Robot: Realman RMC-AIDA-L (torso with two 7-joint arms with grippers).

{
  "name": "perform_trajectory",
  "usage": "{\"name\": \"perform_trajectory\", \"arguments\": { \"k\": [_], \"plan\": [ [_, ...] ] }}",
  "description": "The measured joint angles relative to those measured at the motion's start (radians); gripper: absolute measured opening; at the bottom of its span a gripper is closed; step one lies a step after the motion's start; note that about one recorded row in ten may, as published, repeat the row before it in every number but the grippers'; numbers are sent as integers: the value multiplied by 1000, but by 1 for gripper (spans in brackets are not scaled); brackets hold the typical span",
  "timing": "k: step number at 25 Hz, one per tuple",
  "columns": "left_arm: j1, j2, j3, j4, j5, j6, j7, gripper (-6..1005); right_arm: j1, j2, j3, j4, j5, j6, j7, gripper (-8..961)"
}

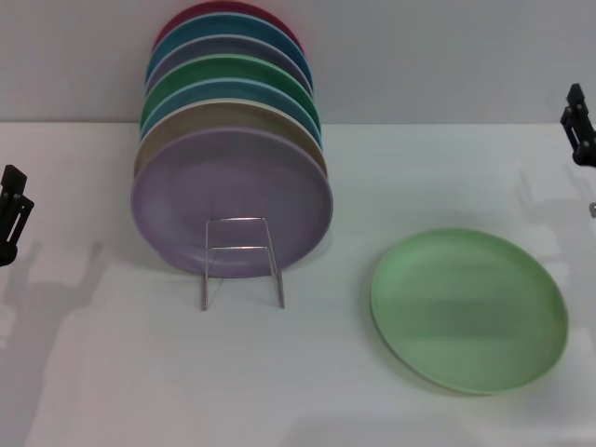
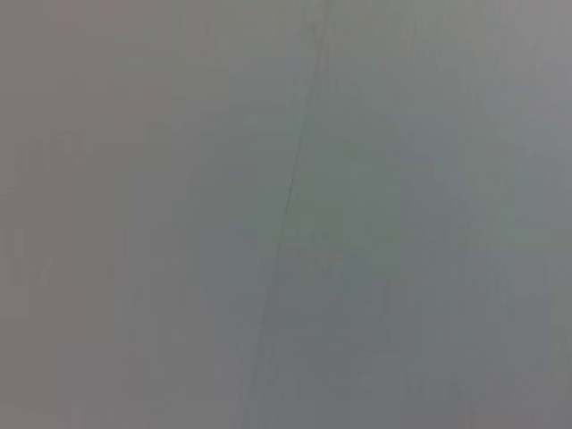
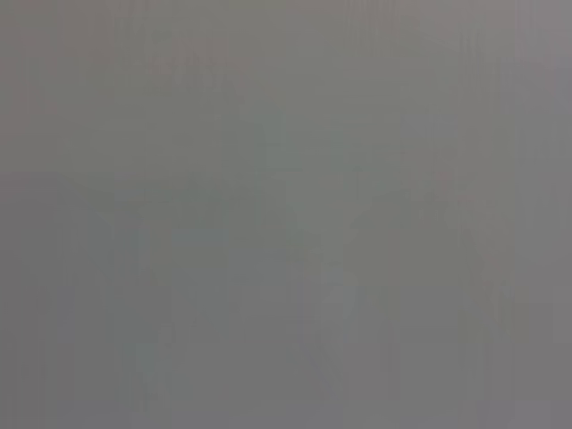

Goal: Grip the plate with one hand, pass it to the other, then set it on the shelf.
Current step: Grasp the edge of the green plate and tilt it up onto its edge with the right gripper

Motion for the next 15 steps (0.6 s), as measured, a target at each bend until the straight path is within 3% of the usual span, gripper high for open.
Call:
{"name": "perform_trajectory", "arguments": {
  "k": [1,3,4,5,6,7,9,10,11,13,14,15],
  "plan": [
    [0,0,0,0,0,0,0,856,0,0,0,0,0,0,0,657],
    [0,0,0,0,0,1,0,856,-16,-34,50,117,-4,110,-70,657],
    [0,0,0,0,0,1,0,856,-16,-34,50,117,-4,110,-70,657],
    [0,0,0,0,0,2,0,856,-28,-64,68,197,-4,200,-83,657],
    [0,0,0,0,0,2,0,855,-28,-64,68,197,-4,200,-83,657],
    [0,0,0,0,0,2,0,855,-36,-86,89,257,-7,272,-87,657],
    [0,0,0,0,0,2,0,855,-39,-94,103,286,-13,312,-92,657],
    [0,0,0,0,0,2,0,855,-54,-108,157,352,-55,422,-98,657],
    [0,0,1,0,0,2,0,855,-54,-108,157,352,-55,422,-98,658],
    [0,0,1,0,0,2,0,855,-91,-117,295,478,-155,663,-99,658],
    [-1,0,1,0,0,2,0,855,-91,-117,295,478,-155,663,-99,658],
    [-1,0,2,0,0,2,0,855,-126,-111,413,575,-225,859,-100,658]
  ]
}}
